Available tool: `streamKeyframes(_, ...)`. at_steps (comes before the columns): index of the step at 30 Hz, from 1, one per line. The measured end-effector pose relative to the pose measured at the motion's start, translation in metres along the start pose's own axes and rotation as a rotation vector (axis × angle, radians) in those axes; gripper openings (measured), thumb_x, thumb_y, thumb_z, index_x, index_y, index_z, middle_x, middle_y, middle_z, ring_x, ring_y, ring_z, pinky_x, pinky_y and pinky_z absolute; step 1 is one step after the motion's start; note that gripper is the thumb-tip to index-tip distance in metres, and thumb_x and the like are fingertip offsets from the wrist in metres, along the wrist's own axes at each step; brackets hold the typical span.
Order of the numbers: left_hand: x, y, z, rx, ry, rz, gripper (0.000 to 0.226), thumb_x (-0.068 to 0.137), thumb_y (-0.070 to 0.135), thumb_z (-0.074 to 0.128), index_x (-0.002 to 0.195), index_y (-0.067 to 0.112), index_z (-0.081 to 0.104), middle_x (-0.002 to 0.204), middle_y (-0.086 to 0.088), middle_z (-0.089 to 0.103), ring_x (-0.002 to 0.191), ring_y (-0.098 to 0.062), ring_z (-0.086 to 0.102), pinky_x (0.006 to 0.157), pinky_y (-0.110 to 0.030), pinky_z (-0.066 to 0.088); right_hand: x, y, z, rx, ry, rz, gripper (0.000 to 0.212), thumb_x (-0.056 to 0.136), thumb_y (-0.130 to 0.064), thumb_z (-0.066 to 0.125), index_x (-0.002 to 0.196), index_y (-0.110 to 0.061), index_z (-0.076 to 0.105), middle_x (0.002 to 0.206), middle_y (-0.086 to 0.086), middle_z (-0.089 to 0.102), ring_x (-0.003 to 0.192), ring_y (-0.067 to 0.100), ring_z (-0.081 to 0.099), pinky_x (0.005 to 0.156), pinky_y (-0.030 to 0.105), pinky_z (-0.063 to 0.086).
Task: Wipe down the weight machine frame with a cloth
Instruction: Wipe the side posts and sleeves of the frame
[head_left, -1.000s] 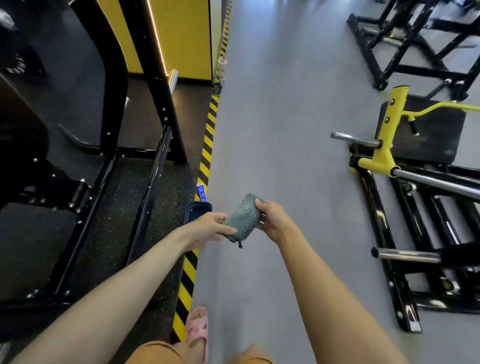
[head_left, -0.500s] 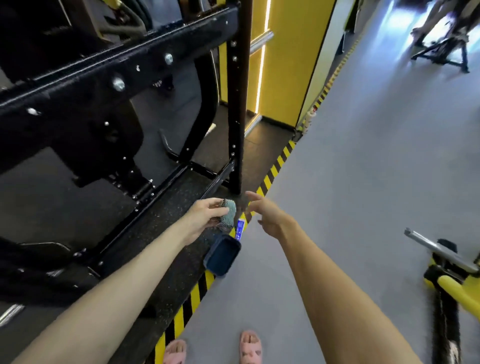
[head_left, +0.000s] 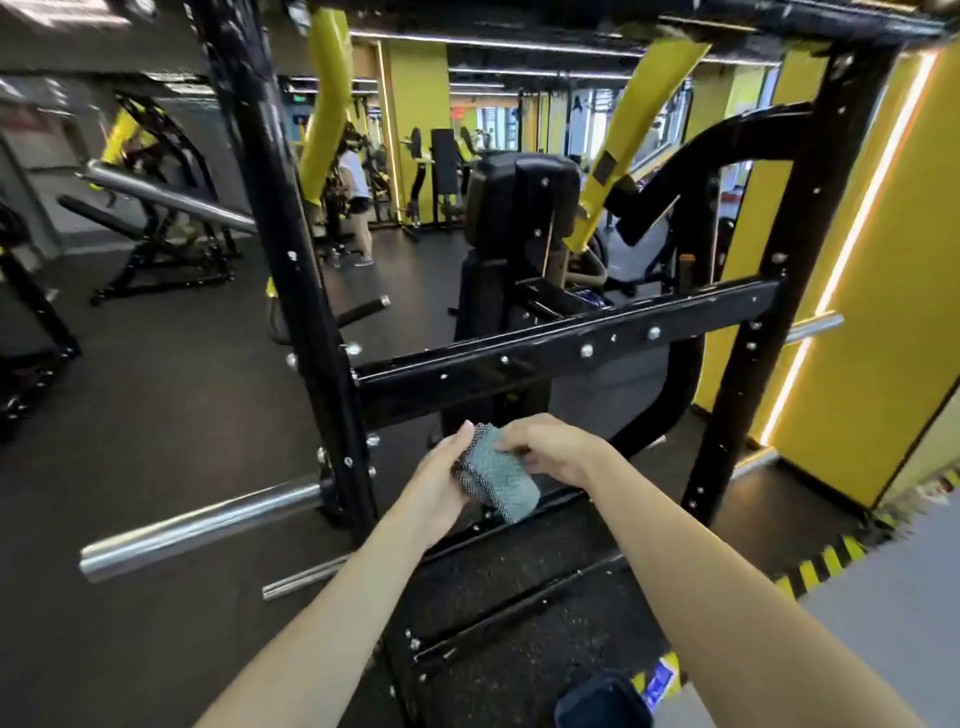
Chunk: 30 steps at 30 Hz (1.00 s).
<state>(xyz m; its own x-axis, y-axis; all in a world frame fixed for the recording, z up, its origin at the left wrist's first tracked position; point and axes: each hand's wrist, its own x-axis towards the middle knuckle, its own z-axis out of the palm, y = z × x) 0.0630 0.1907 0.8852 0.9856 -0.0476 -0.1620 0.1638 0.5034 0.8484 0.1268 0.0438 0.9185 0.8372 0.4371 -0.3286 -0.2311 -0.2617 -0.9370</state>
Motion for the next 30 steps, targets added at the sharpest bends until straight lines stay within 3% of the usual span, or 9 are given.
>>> streamKeyframes(3, -0.032, 0.043, -0.022, 0.054, 0.030, 0.083, 0.043, 0.079, 0.026, 0.064, 0.118, 0.007, 0.062, 0.115, -0.014, 0.067, 0.101, -0.025, 0.064, 0.095, -0.042, 0.046, -0.002, -0.046, 0.051, 0.047, -0.063, -0.088, 0.016, 0.091, -0.003, 0.053, 0.084, -0.008, 0.067, 0.078, 0.004, 0.066, 0.074, 0.018, 0.062, 0.073, 0.029, 0.052)
streamKeyframes(7, -0.055, 0.098, -0.047, 0.088, 0.126, 0.252, 0.027, 0.088, 0.013, 0.062, 0.114, 0.007, 0.063, 0.114, -0.011, 0.068, 0.099, -0.021, 0.066, 0.092, -0.037, 0.051, -0.004, -0.098, 0.107, 0.131, -0.102, -0.184, 0.034, 0.089, 0.004, 0.044, 0.062, -0.013, 0.058, 0.065, 0.001, 0.058, 0.061, 0.016, 0.055, 0.068, 0.029, 0.049)
streamKeyframes(12, -0.072, 0.160, -0.068, 0.149, 0.251, 0.437, 0.023, 0.091, 0.013, 0.061, 0.113, 0.003, 0.063, 0.104, -0.010, 0.070, 0.086, -0.017, 0.069, 0.071, -0.029, 0.056, -0.005, -0.147, 0.150, 0.143, -0.134, -0.265, 0.014, 0.090, -0.003, 0.051, 0.081, -0.010, 0.059, 0.072, 0.003, 0.062, 0.071, 0.017, 0.057, 0.079, 0.036, 0.052)
streamKeyframes(15, -0.077, 0.199, -0.079, 0.199, 0.441, 0.561, 0.026, 0.085, 0.020, 0.070, 0.106, 0.005, 0.065, 0.102, -0.013, 0.069, 0.086, -0.023, 0.068, 0.078, -0.039, 0.058, -0.006, -0.171, 0.159, 0.030, 0.040, -0.311, 0.007, 0.089, -0.009, 0.061, 0.094, -0.004, 0.063, 0.071, 0.007, 0.058, 0.069, 0.018, 0.057, 0.070, 0.033, 0.053)
streamKeyframes(18, -0.079, 0.242, -0.074, 0.535, 0.712, 0.859, 0.017, 0.085, 0.023, 0.070, 0.091, 0.010, 0.060, 0.088, -0.005, 0.065, 0.086, -0.026, 0.063, 0.075, -0.029, 0.051, -0.003, -0.195, 0.150, 0.040, 0.214, -0.378, 0.009, 0.088, -0.006, 0.060, 0.082, -0.003, 0.065, 0.058, 0.006, 0.054, 0.059, 0.019, 0.053, 0.057, 0.029, 0.050)
streamKeyframes(21, -0.075, 0.279, -0.047, 0.831, 0.723, 1.278, 0.016, 0.085, 0.010, 0.068, 0.095, 0.014, 0.057, 0.093, 0.002, 0.058, 0.087, -0.011, 0.053, 0.075, -0.010, 0.040, 0.000, -0.219, 0.143, 0.048, 0.225, -0.434, 0.012, 0.091, -0.008, 0.058, 0.081, -0.006, 0.064, 0.063, 0.007, 0.055, 0.058, 0.017, 0.053, 0.055, 0.028, 0.049)
streamKeyframes(25, -0.038, 0.303, -0.024, 1.129, 0.759, 1.513, 0.023, 0.080, -0.005, 0.063, 0.102, 0.003, 0.062, 0.101, -0.010, 0.057, 0.104, -0.031, 0.058, 0.083, -0.024, 0.044, 0.008, -0.252, 0.142, 0.128, 0.229, -0.568, 0.007, 0.093, -0.013, 0.058, 0.095, -0.008, 0.062, 0.075, 0.004, 0.057, 0.064, 0.011, 0.050, 0.058, 0.022, 0.042)
streamKeyframes(27, -0.023, 0.299, -0.022, 1.274, 0.772, 1.655, 0.021, 0.080, -0.006, 0.058, 0.099, -0.002, 0.065, 0.094, -0.015, 0.056, 0.095, -0.030, 0.056, 0.082, -0.033, 0.050, 0.014, -0.267, 0.139, 0.161, 0.195, -0.627, 0.010, 0.095, -0.016, 0.056, 0.102, -0.009, 0.059, 0.076, 0.000, 0.055, 0.067, 0.008, 0.049, 0.059, 0.018, 0.042)
streamKeyframes(30, -0.004, 0.277, -0.047, 1.817, 0.645, 1.901, 0.016, 0.086, -0.005, 0.059, 0.100, -0.003, 0.066, 0.091, -0.018, 0.061, 0.084, -0.029, 0.053, 0.072, -0.044, 0.054, 0.027, -0.284, 0.131, 0.139, 0.103, -0.632, 0.015, 0.097, -0.026, 0.054, 0.105, -0.014, 0.055, 0.088, 0.000, 0.056, 0.081, 0.013, 0.055, 0.074, 0.026, 0.045)
